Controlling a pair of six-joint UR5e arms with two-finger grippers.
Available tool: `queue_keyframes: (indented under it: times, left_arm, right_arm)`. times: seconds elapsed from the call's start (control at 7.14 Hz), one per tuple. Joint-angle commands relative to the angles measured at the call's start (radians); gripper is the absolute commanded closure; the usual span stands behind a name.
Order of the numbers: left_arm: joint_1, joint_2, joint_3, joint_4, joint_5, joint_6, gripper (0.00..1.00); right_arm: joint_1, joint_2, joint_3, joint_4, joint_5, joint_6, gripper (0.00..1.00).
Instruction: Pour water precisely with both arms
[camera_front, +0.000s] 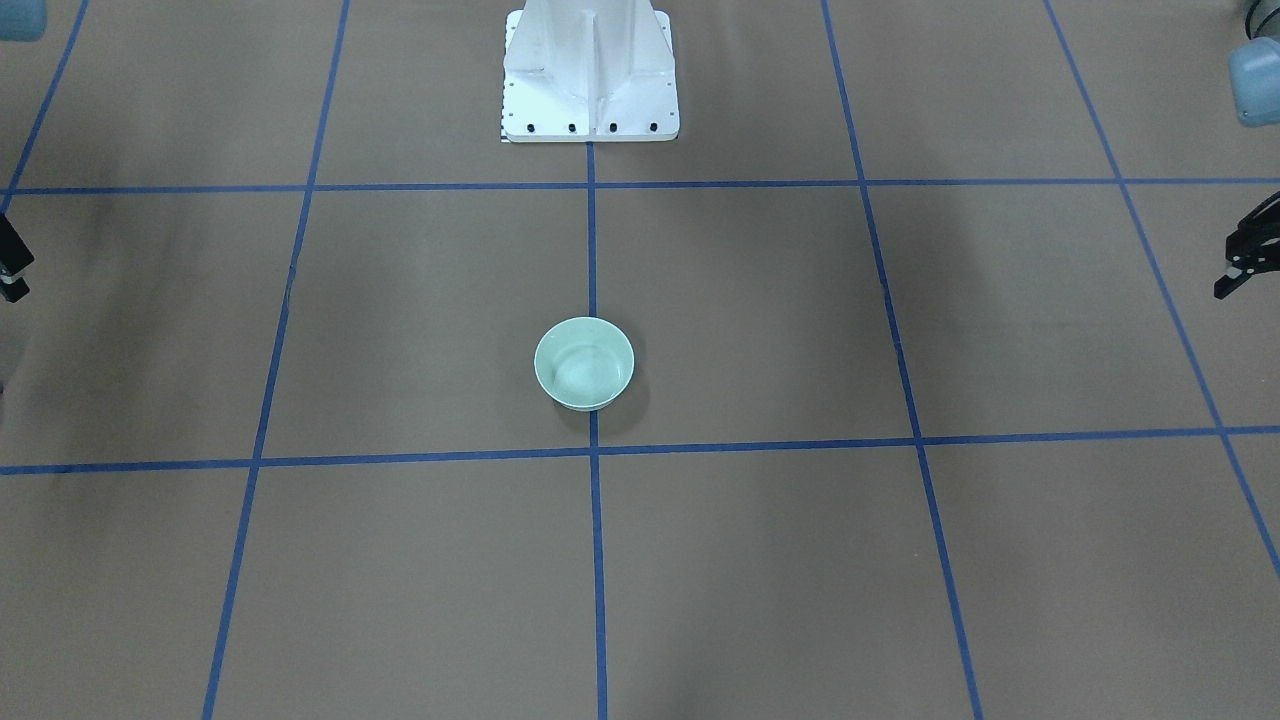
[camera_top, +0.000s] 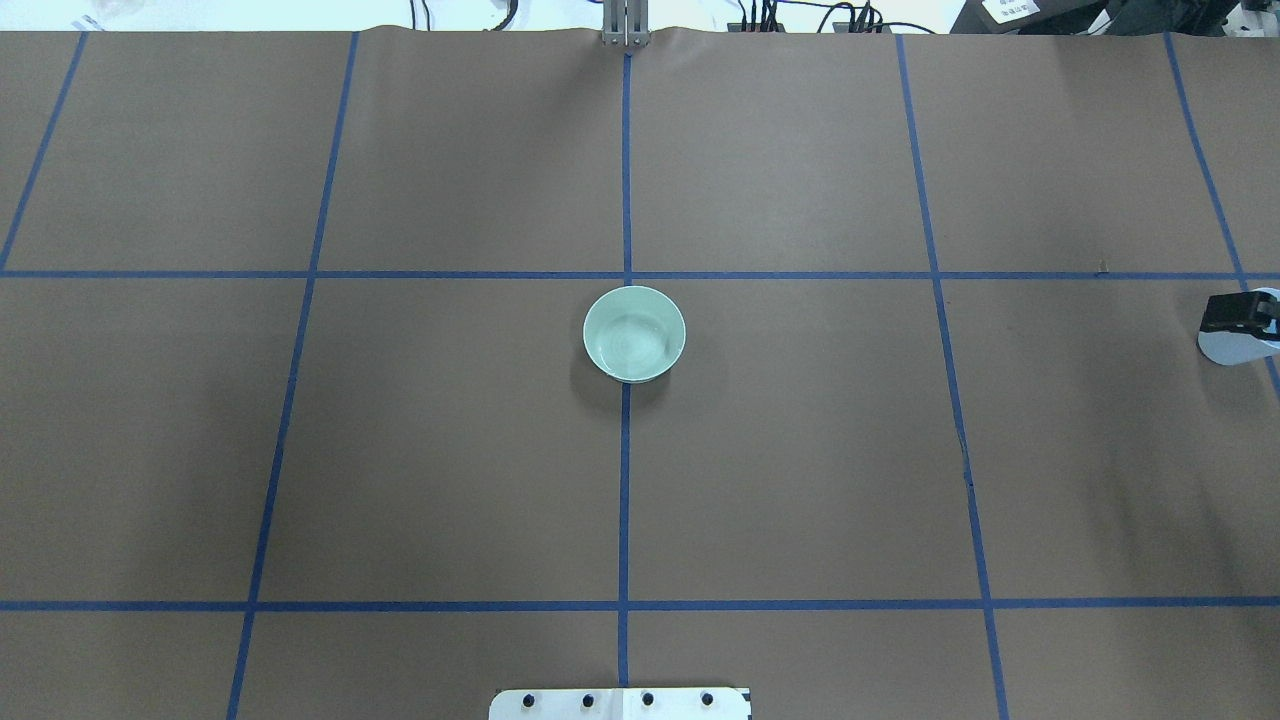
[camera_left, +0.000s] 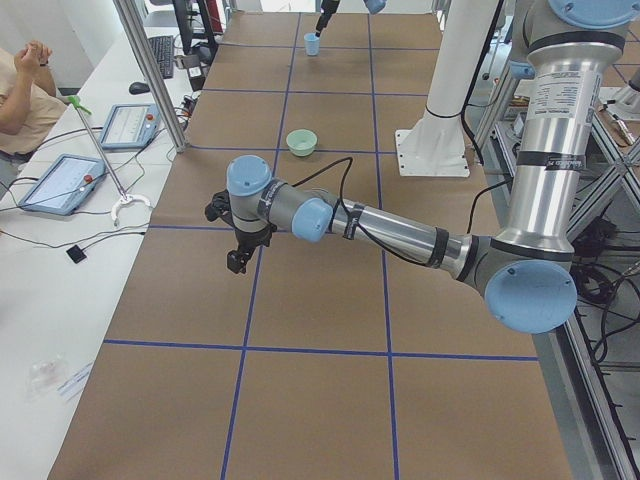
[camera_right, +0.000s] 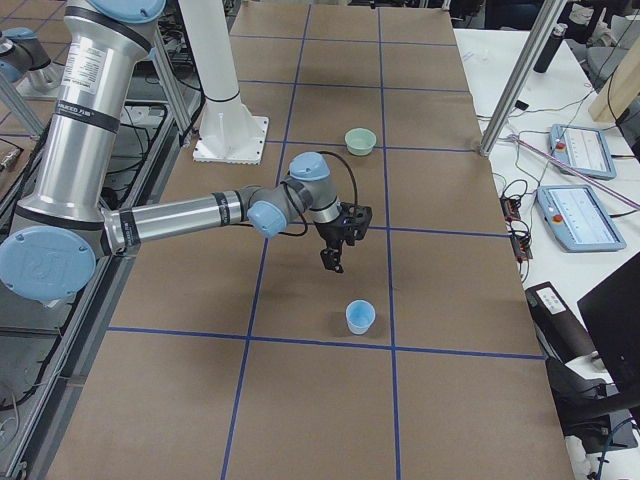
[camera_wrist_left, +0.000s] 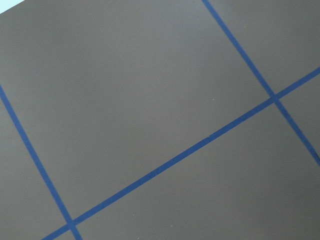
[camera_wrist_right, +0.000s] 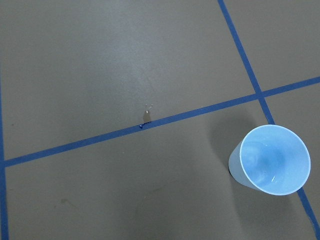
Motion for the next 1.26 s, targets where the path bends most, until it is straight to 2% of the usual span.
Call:
queue_keyframes:
  times: [0.0,0.28,0.42,0.56,0.84,1.12]
  left_arm:
    - [-0.009,0.034,0.003,-0.036,-0.002,0.005,0.0]
    - [-0.009,0.06,0.002,-0.068,-0.002,0.004,0.0]
    - [-0.009,0.07,0.0,-0.081,-0.003,0.004,0.0]
    - [-0.009,0.07,0.0,-0.081,-0.003,0.004,0.0]
    - [-0.018,0.072,-0.004,-0.082,-0.003,0.004,0.0]
    - [-0.025,0.072,-0.003,-0.081,-0.003,0.004,0.0]
  right_arm:
    - [-0.047,-0.132,-0.01,0.155,-0.12,0.096,0.0]
    - [-0.181,-0.13,-0.026,0.156,-0.285,0.269,0.0]
    - [-0.273,-0.129,-0.053,0.156,-0.421,0.387,0.0]
    - [-0.315,-0.127,-0.087,0.155,-0.507,0.439,0.0]
    - [-0.343,-0.086,-0.172,0.152,-0.621,0.448,0.0]
    - [-0.343,0.01,-0.277,0.149,-0.652,0.457,0.0]
